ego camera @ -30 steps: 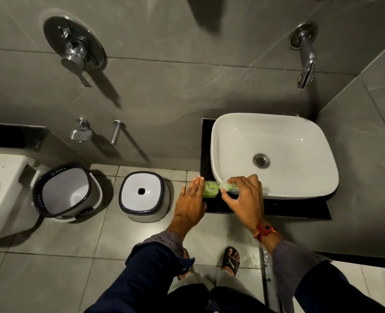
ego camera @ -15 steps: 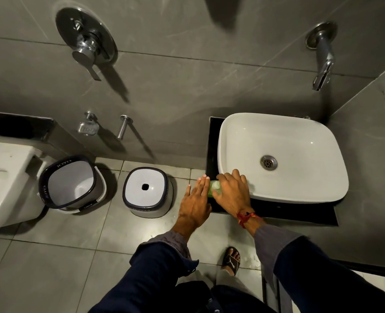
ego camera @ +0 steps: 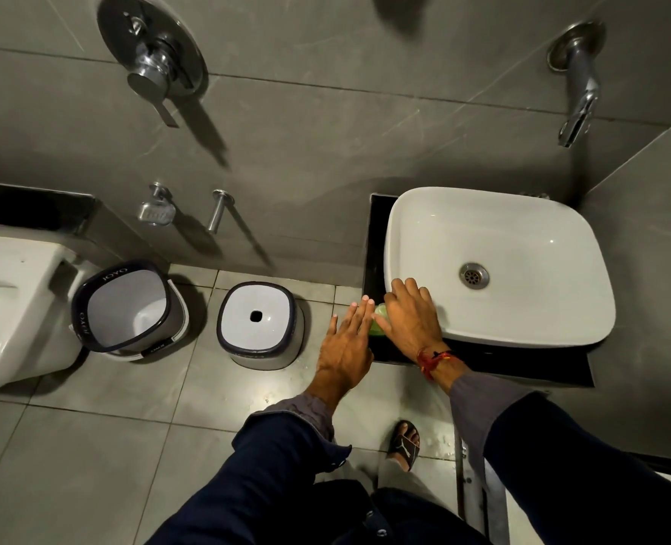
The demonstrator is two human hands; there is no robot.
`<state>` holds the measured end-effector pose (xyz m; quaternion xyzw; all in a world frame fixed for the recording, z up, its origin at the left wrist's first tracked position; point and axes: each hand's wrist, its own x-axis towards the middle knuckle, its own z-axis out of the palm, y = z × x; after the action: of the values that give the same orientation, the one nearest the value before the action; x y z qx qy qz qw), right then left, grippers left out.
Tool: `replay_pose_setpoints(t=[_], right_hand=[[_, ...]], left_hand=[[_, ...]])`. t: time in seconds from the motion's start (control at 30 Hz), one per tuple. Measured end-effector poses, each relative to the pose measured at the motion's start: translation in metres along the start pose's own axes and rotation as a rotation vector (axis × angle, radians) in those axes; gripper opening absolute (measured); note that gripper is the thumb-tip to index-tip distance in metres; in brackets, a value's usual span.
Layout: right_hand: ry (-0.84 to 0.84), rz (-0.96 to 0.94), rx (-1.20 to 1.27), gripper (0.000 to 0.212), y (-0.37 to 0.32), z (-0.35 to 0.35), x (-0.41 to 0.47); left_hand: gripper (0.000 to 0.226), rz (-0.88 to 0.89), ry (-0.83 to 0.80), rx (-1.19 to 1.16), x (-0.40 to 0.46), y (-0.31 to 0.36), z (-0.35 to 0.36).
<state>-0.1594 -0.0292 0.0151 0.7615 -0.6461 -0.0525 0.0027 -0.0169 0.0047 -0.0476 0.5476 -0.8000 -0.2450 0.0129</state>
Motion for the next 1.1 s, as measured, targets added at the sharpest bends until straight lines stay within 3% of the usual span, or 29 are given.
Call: replay_pose_setpoints(t=[0.13,0.4,0.6,0.77,1.1], right_hand=[[-0.013,0.099,0.069,0.047,-0.006,-0.003,-0.001],[-0.064,0.001,0.121,0.035,-0.002,0.004,-0.006],[-0.051,0.145,0.065,0.053,-0.01,-0.004,-0.004],[-0.077,0.034,0.216,0.041,-0.008,0.002,-0.015],[-0.116,0.116,0.149,0.036,-0.017,0.002,-0.01]], left_hand=[[0.087,0.0,0.005,0.008,-0.002,0.001,0.001],[0.09,-0.012,0.004,0.004,-0.001,0.0,0.004],[0.087,-0.013,0.0,0.016,-0.001,0.001,0.004],[0.09,-0.019,-0.001,0.021,-0.001,0.003,0.003],[0.09,-0.032,-0.011,0.066,-0.002,0.005,0.0]])
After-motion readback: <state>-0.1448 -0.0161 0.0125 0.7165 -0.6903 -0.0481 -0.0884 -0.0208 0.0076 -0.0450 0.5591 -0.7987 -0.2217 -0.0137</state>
